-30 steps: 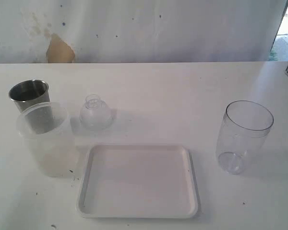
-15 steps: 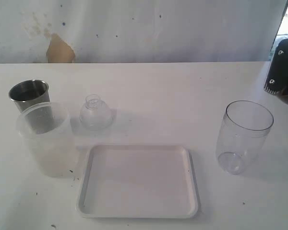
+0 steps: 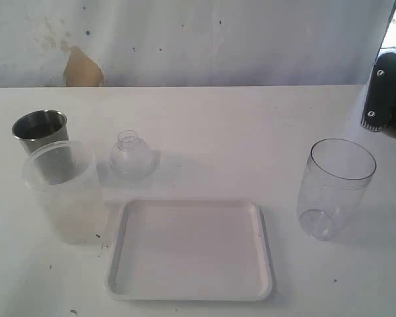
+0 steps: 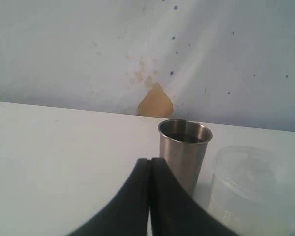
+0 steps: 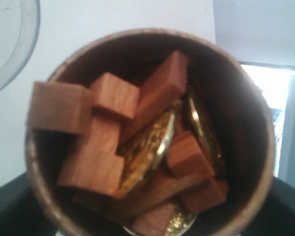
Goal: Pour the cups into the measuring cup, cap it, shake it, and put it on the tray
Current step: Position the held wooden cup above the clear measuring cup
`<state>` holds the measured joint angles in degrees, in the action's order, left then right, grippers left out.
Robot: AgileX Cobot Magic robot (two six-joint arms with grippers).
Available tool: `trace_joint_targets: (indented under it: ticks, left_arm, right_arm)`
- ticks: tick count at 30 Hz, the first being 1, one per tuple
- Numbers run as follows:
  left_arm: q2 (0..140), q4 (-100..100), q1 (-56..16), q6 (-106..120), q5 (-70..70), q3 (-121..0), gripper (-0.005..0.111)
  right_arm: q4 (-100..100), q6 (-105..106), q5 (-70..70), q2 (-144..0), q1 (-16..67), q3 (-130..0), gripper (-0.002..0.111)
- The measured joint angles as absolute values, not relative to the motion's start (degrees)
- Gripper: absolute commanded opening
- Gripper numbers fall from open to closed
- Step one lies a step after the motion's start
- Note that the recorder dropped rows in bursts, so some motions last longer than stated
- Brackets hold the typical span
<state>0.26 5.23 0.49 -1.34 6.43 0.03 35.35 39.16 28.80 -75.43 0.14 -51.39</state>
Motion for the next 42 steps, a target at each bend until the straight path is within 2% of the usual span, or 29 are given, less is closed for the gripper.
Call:
trace_joint_targets:
  ticks: [22, 34, 42]
  left_arm:
    - [0.26, 5.23, 0.49, -1.34, 6.43, 0.03, 0.0]
    - [0.26, 5.23, 0.49, -1.34, 6.43, 0.03, 0.0]
    - [0.26, 5.23, 0.49, -1.34, 6.43, 0.03, 0.0]
  right_arm:
    - [43.06, 47.0, 26.3, -75.66, 2.17, -51.39, 0.0]
    - [43.27, 61.77, 26.19, -75.66, 2.26, -51.39, 0.0]
    - [43.39, 66.46, 21.1, -75.66, 2.26, -51.39, 0.0]
